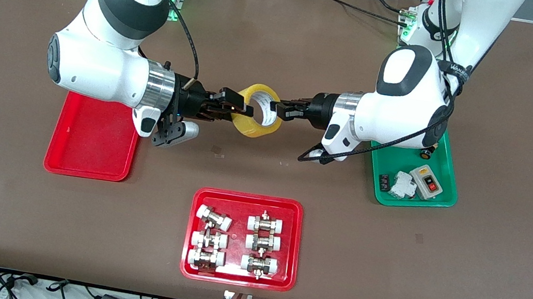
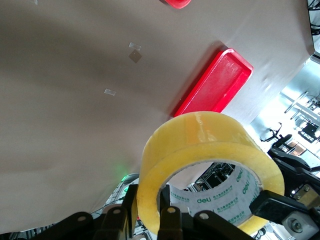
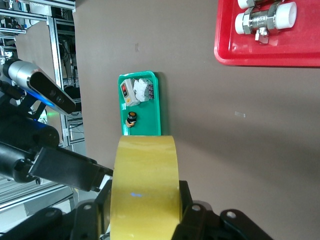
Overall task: Left arm passes tape to right arm into tray
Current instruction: 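Close the right gripper on the tape rim beside the left gripper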
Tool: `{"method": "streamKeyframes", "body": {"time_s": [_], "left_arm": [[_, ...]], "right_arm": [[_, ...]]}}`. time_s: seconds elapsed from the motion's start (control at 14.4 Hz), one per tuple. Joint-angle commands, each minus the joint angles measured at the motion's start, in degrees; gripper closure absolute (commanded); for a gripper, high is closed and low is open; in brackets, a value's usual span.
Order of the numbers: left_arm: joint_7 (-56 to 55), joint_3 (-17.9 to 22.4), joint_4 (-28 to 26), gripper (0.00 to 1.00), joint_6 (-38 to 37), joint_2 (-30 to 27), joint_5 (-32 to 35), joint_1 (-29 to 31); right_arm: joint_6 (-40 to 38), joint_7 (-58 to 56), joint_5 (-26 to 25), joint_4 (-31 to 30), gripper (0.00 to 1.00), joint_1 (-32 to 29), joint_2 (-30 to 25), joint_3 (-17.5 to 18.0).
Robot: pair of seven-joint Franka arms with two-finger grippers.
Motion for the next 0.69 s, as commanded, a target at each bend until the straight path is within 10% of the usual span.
{"method": "streamKeyframes", "body": {"time_s": [0.0, 0.07, 0.14, 0.63], "left_arm": [[-0.39, 0.09, 1.76, 0.8, -0.46, 0.66, -2.25, 0.26], [0.21, 0.18, 1.76, 0.28, -0.46, 0.66, -3.21, 0.53], [0.31, 0.18, 1.76, 0.0, -0.46, 0.57, -3.05, 0.44], [0.4, 0.62, 1.76, 0.0, -1.33, -0.13, -1.83, 1.14]], "right_arm": [[-1.27, 0.44, 0.25, 0.54, 0.77, -0.69, -0.13, -0.07], [-1.27, 0.44, 0.25, 0.54, 0.77, -0.69, -0.13, -0.16], [-1.27, 0.27, 0.25, 0.54, 0.77, -0.69, -0.13, -0.16], [-1.36, -0.44, -0.44, 0.37, 0.77, -0.51, 0.22, -0.07]]}}
